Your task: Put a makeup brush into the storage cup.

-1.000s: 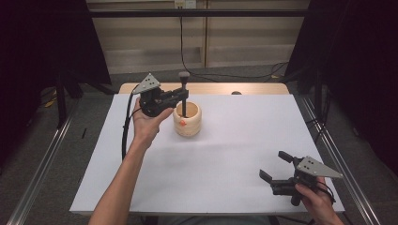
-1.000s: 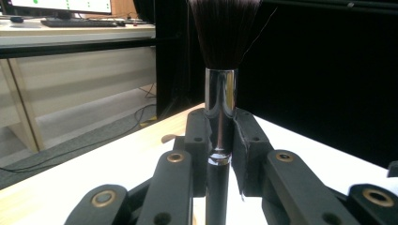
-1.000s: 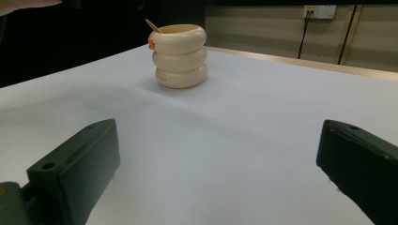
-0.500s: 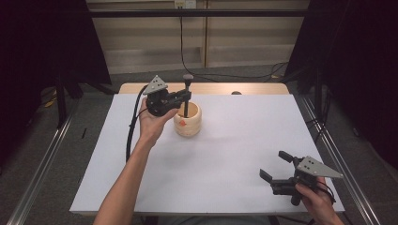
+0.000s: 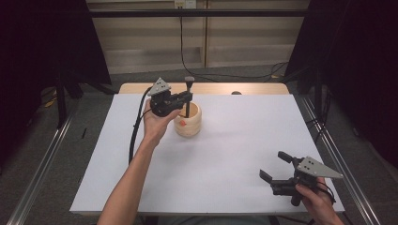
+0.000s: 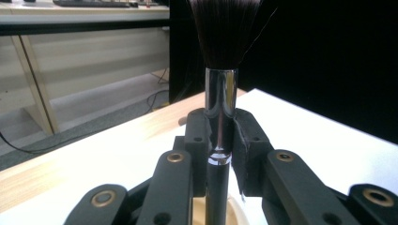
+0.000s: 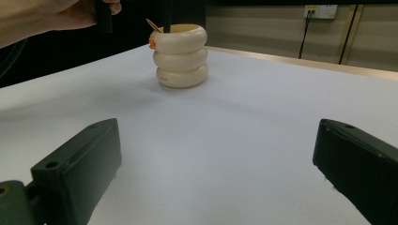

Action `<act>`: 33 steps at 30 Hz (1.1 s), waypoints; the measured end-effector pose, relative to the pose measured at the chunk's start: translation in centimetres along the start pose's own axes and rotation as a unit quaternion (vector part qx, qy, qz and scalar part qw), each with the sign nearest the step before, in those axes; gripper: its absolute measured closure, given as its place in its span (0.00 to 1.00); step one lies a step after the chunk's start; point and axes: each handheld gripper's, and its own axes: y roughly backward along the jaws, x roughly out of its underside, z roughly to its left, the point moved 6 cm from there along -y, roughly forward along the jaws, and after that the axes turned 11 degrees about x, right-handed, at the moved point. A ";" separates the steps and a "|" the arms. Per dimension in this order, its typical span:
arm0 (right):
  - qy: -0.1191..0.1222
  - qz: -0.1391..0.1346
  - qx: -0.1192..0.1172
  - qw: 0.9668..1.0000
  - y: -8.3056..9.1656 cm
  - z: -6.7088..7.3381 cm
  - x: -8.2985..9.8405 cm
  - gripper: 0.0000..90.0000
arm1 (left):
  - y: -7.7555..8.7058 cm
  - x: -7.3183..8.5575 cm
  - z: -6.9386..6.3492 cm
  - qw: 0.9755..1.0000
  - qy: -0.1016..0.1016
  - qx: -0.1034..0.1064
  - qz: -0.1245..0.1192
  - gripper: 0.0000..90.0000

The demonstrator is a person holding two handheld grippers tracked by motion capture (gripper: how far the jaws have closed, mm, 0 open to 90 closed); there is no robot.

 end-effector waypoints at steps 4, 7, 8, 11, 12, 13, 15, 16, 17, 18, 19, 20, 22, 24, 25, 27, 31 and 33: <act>0.001 0.000 -0.002 1.000 0.0 0.1 0.0 0.01 | -0.2 0.6 0.2 1.000 0.006 -0.005 -0.001 0.87; 0.000 0.001 0.000 1.000 0.0 0.0 0.0 0.01 | -0.4 1.1 0.3 1.000 0.009 -0.001 0.002 0.87; 0.001 0.001 -0.001 1.000 0.0 0.0 0.0 0.01 | -0.4 1.2 0.3 1.000 0.009 -0.002 0.002 0.87; 0.002 0.002 -0.001 1.000 0.0 0.0 0.1 0.01 | -0.6 1.7 0.3 1.000 0.012 0.000 0.002 0.87; 0.002 0.002 -0.002 1.000 0.0 0.1 0.1 0.01 | -0.6 1.8 0.3 1.000 0.014 -0.002 0.003 0.87; 0.002 0.002 -0.002 1.000 0.0 0.1 0.1 0.01 | -0.6 1.9 0.4 1.000 0.015 0.000 0.004 0.87; 0.001 0.005 -0.004 1.000 -0.1 0.1 0.1 0.01 | -0.6 2.1 0.4 1.000 0.020 0.000 -0.001 0.86; 0.003 0.006 -0.004 1.000 -0.1 0.2 0.2 0.01 | -0.6 2.2 0.4 1.000 0.022 -0.001 0.002 0.86; 0.002 0.007 -0.005 1.000 -0.1 0.2 0.2 0.01 | -0.6 2.3 0.4 1.000 0.020 -0.001 0.004 0.87; 0.003 0.006 -0.006 1.000 -0.2 0.2 0.2 0.01 | -0.6 2.4 0.4 1.000 0.018 -0.002 0.006 0.86; 0.004 0.006 -0.007 1.000 -0.2 0.3 0.2 0.01 | -0.7 2.4 0.4 1.000 0.017 -0.002 0.007 0.86; 0.004 0.006 -0.008 1.000 -0.2 0.3 0.2 0.01 | -0.7 2.5 0.4 1.000 0.016 -0.001 0.008 0.86; 0.004 0.005 -0.008 1.000 -0.1 0.2 0.2 0.01 | -0.8 2.6 0.3 1.000 0.017 0.000 0.009 0.86; 0.005 0.005 -0.006 1.000 -0.1 0.2 0.2 0.01 | -0.9 2.8 0.3 1.000 0.019 0.000 0.009 0.86; 0.005 0.005 -0.006 1.000 -0.1 0.2 0.2 0.01 | -0.9 3.0 0.3 1.000 0.019 0.000 0.012 0.86; 0.005 0.005 -0.008 1.000 -0.1 0.3 0.2 0.01 | -1.0 3.3 0.3 1.000 0.020 0.001 0.016 0.86; 0.006 0.007 -0.009 1.000 -0.1 0.3 0.2 0.01 | -1.1 3.8 0.4 0.999 0.025 -0.003 0.021 0.86; 0.005 0.007 -0.009 1.000 -0.1 0.3 0.2 0.01 | -1.1 3.9 0.4 0.999 0.024 -0.001 0.023 0.86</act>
